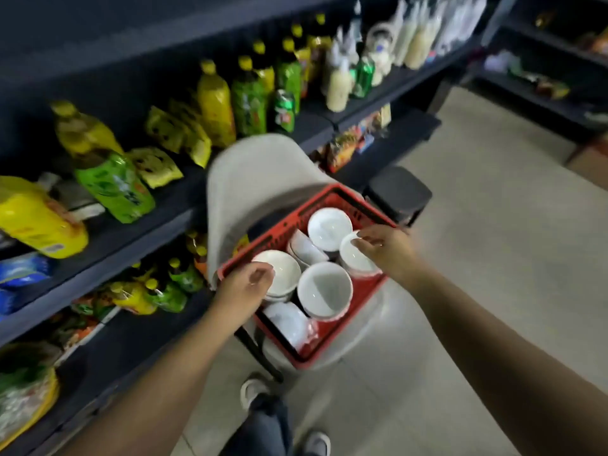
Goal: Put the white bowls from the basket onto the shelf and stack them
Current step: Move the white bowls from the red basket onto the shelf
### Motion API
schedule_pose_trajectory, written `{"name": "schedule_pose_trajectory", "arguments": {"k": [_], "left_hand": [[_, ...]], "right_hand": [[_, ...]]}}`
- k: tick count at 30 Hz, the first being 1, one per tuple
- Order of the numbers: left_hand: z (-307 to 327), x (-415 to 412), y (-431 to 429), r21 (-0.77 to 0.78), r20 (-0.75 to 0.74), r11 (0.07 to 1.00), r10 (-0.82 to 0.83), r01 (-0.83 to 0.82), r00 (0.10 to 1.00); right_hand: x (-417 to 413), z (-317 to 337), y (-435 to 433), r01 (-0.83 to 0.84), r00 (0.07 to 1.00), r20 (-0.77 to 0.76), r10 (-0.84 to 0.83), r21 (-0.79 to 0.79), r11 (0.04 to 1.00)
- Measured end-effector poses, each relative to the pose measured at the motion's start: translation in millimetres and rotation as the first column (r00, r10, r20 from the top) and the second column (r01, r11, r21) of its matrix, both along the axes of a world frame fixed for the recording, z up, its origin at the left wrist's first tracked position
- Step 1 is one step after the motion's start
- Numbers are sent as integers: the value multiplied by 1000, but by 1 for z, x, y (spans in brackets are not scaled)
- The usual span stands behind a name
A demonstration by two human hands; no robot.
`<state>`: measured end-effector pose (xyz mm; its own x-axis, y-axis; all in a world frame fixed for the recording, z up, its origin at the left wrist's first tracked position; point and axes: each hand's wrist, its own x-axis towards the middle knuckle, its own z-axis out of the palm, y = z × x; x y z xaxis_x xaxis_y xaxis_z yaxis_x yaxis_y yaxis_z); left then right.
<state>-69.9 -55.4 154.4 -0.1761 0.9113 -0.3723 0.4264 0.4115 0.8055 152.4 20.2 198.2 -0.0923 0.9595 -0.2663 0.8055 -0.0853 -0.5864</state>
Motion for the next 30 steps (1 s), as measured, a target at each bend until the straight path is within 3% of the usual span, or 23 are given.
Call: {"name": "schedule_pose_trajectory", "arguments": {"k": [3,8,12,15,25,30], "left_hand": [[-46,15,10,-146,-19,989,-7,4,1000],[-109,11,22,-331,-59,937,100,-114,993],[-137,-1,34,-358,-34,868,356,-344,934],[-151,-6,45,-391,-22,828,429,-403,903],[-172,0,80,-408,-205,770,446,-490,871],[-168,0,76,-315,-300,824,385,-472,873]], "right_hand": [[19,-47,1,61,996,69,-53,-113,992],[19,-113,18,54,986,167,-7,-280,958],[4,-151,33,4,981,183,64,-351,937],[-4,-170,44,-44,977,179,120,-381,924],[-4,-194,75,-200,917,241,319,-414,888],[4,-190,79,-208,919,241,312,-375,903]]}}
